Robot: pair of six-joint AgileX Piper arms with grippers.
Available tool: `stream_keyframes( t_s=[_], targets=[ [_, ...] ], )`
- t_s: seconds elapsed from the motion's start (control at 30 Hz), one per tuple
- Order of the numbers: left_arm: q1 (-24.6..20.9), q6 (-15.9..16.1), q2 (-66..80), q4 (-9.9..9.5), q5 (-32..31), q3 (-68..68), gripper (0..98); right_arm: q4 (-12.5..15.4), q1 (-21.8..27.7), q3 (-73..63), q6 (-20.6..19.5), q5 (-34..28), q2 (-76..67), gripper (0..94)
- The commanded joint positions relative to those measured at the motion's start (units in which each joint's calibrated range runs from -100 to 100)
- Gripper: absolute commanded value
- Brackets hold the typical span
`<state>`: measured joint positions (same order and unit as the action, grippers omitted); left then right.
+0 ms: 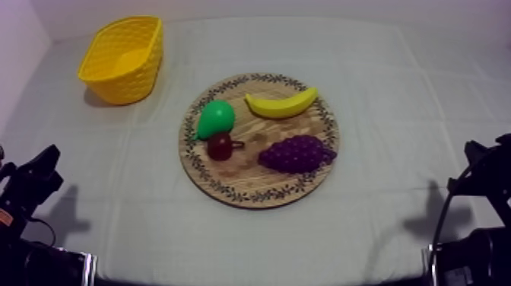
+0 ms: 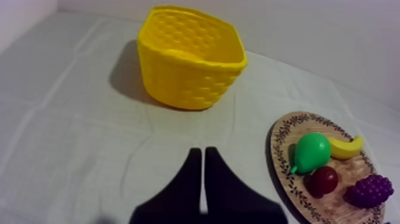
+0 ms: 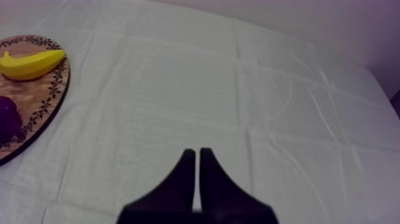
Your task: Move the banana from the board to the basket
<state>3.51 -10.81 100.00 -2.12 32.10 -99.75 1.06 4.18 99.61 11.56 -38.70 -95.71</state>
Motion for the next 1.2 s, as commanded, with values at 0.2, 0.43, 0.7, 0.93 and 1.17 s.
stream_keyframes(
  t_s=[0.2, 0.43, 0.7, 0.93, 1.17],
  targets=[
    [0.01, 0.11, 0.00, -0.06, 0.59, 0.00, 0.1, -0.01, 0.03, 0.05, -0.01, -0.01, -0.05, 0.4],
    [0.01, -0.90, 0.00, -0.06, 1.75, 0.18, 0.1, -0.01, 0.03, 0.05, -0.01, -0.01, -0.05, 0.4],
    [0.05, 0.04, 0.00, -0.06, 1.85, 0.19, 0.1, -0.01, 0.03, 0.05, -0.01, -0.01, -0.05, 0.4],
    [0.08, -0.68, 0.00, 0.03, 2.21, 0.29, 0.1, -0.01, 0.03, 0.05, -0.01, -0.01, -0.05, 0.4],
    [0.08, -1.11, 0.00, 0.04, 2.23, 0.30, 0.1, -0.01, 0.03, 0.05, -0.01, -0.01, -0.05, 0.4]
  ],
)
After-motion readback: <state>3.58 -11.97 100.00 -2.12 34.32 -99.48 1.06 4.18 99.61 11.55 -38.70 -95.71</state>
